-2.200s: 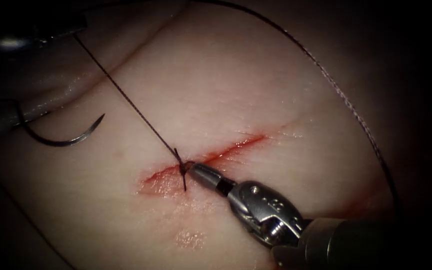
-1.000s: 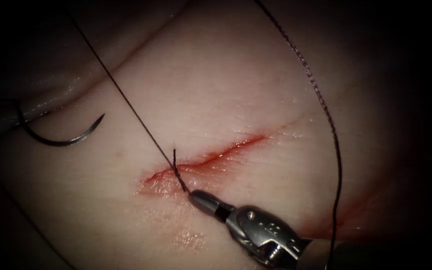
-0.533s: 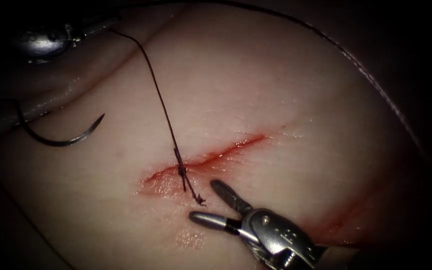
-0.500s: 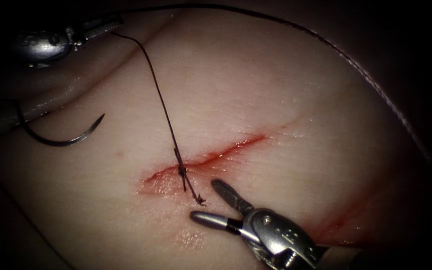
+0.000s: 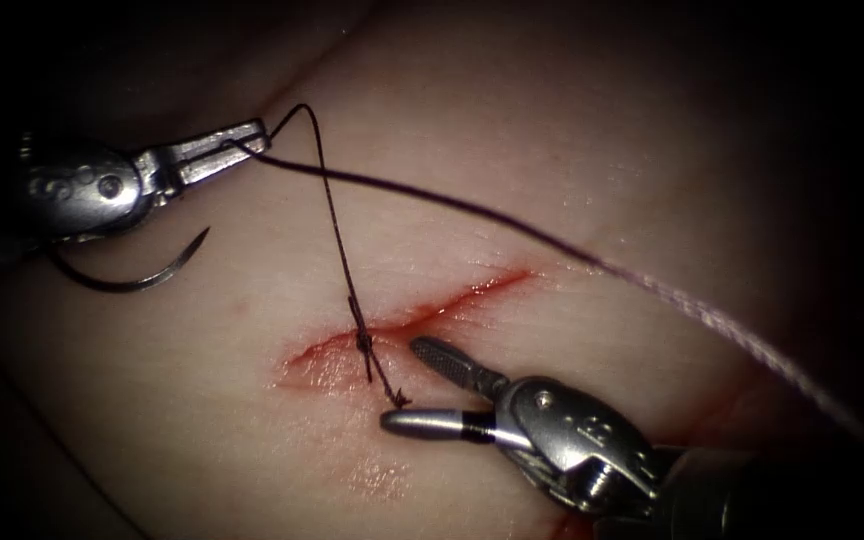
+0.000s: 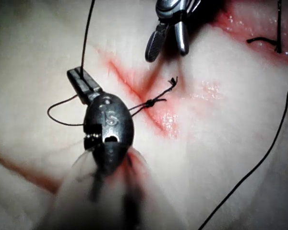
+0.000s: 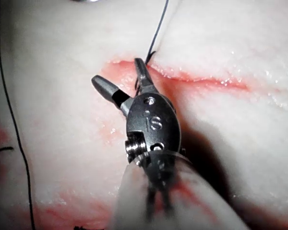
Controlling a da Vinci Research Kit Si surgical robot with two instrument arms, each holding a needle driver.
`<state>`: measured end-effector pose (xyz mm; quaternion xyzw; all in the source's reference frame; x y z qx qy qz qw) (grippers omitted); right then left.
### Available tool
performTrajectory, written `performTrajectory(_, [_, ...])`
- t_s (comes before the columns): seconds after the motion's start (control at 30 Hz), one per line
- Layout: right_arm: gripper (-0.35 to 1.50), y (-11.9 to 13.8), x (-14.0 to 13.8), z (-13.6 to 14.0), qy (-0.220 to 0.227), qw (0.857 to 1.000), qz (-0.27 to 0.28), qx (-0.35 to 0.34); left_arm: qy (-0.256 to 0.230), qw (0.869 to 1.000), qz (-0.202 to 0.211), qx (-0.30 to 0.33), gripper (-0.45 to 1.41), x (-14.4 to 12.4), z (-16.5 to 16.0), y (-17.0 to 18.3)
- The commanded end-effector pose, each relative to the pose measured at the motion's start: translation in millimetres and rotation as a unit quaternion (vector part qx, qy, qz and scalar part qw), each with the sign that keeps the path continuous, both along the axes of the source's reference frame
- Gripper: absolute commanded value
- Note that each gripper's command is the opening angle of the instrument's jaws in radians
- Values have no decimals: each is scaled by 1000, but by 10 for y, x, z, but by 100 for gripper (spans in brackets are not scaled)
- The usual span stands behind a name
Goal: Wound Closure
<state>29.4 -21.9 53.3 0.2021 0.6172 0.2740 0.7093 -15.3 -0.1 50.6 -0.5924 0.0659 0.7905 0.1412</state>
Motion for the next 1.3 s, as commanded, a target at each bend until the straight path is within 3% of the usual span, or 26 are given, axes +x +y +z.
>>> performTrajectory(0.03, [51, 2, 11, 10, -4, 1000, -2, -22, 1, 1000, 4, 1, -45, -7, 4, -7])
performTrajectory(0.2, [46, 5, 13, 13, -7, 999, 0, -35, 2, 1000, 10, 3, -45, -8, -5, -18])
performTrajectory(0.37, [54, 3, 13, 12, -13, 999, 5, -42, 5, 1000, 14, 1, -45, -14, -11, -36])
performTrajectory(0.53, [71, 6, 15, 13, -23, 998, 15, -49, 9, 1000, 19, 4, -45, -21, -20, -46])
performTrajectory(0.67, [94, 11, 18, 17, -40, 996, 31, -66, 9, 1000, 20, 9, -45, -29, -41, -49])
performTrajectory(0.97, [113, 14, 31, 27, -63, 993, 43, -84, 8, 1000, 25, -1, -45, -42, -100, -38])
performTrajectory(1.3, [133, 11, 55, 53, -86, 990, 40, -106, 4, 1000, 27, -3, -45, -48, -117, -43])
